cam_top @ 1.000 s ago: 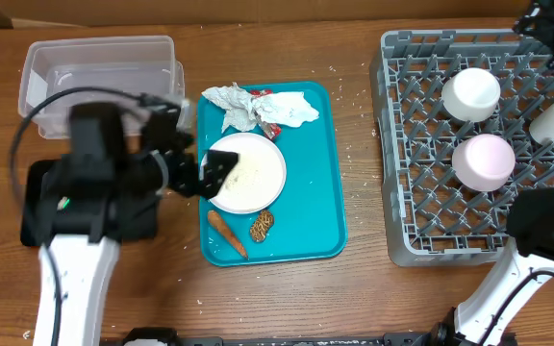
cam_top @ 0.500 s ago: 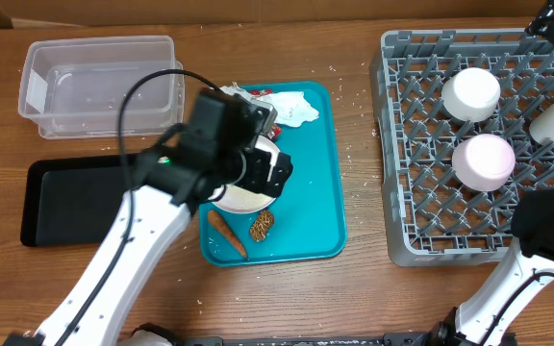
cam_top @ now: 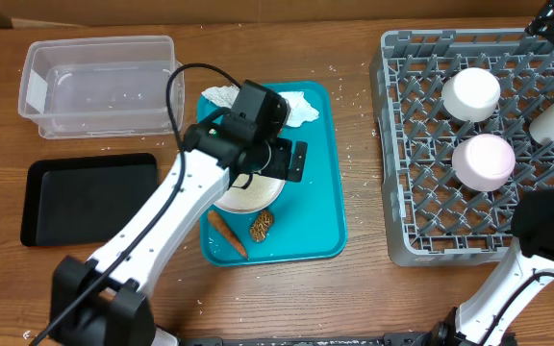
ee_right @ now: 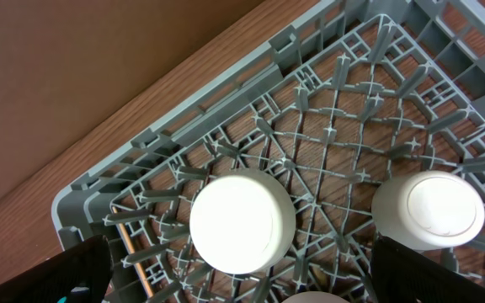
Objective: Sort waste into correct bins and load items into the dishwasher
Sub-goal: 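Move the left gripper to the white rice plate and grasp its rim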
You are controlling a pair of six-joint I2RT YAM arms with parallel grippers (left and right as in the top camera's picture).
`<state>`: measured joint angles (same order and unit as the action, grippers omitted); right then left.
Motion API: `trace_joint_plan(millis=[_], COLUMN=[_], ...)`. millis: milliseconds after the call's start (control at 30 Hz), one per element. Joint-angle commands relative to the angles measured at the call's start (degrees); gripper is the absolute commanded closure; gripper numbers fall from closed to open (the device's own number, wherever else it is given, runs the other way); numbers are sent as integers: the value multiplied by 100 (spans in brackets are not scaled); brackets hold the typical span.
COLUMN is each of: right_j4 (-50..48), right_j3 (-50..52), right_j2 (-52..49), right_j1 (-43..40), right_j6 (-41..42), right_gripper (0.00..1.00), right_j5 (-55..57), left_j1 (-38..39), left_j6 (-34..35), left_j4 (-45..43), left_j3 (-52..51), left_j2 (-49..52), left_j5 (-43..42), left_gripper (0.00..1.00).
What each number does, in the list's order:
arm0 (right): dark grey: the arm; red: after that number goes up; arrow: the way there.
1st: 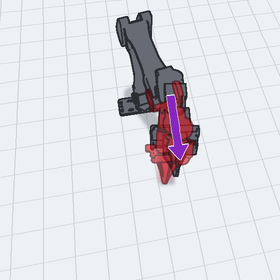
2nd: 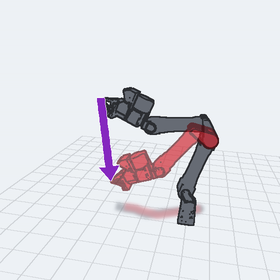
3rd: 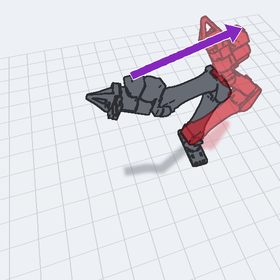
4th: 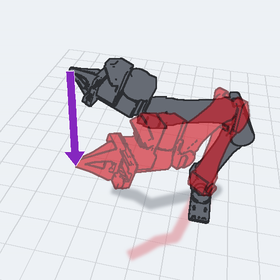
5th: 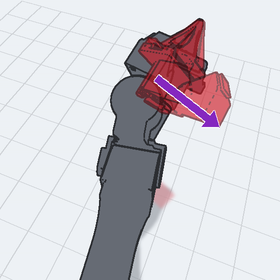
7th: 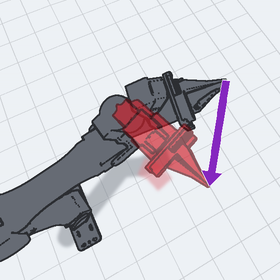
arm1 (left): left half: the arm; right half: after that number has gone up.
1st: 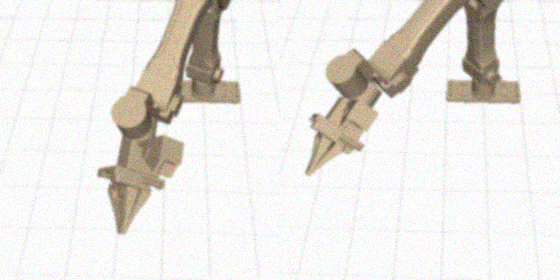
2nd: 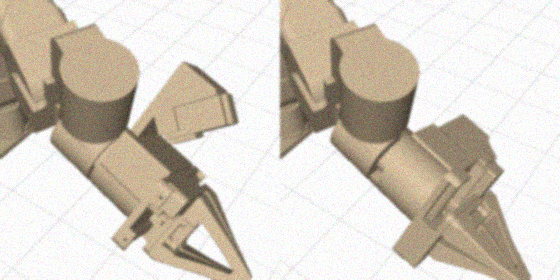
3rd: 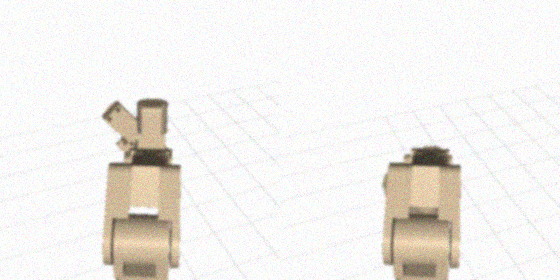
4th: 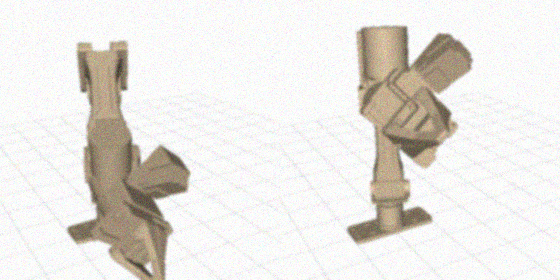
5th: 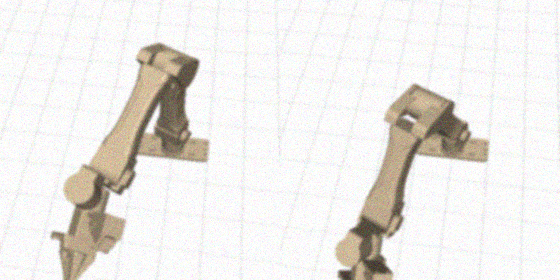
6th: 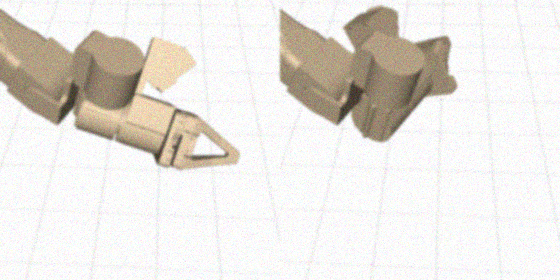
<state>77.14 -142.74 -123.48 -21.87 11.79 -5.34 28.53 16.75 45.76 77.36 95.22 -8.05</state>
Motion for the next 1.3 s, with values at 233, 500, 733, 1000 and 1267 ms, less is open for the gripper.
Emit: trace_joint_plan(millis=[233,500,733,1000,1267], right_j4=[-35,-35,-35,-35,-35], right_j3=[-96,-96,-96,-96,-96], right_j2=[120,120,120,120,120], right_j1=[-2,-2,-2,-2,-2], right_j6=[4,4,4,4,4], right_gripper=[0,0,0,0,0], right_j5=[17,17,17,17,17], left_j1=[570,933,981,979,981], left_j6=[1274,1462,1449,1453,1362], left_j4=[-170,-363,-553,-614,-804], left_j3=[140,140,140,140,140], left_j2=[807,1263,1390,1976,2028], left_j5=[1814,2566,2776,2771,2752], left_gripper=[0,2,24,21,27])
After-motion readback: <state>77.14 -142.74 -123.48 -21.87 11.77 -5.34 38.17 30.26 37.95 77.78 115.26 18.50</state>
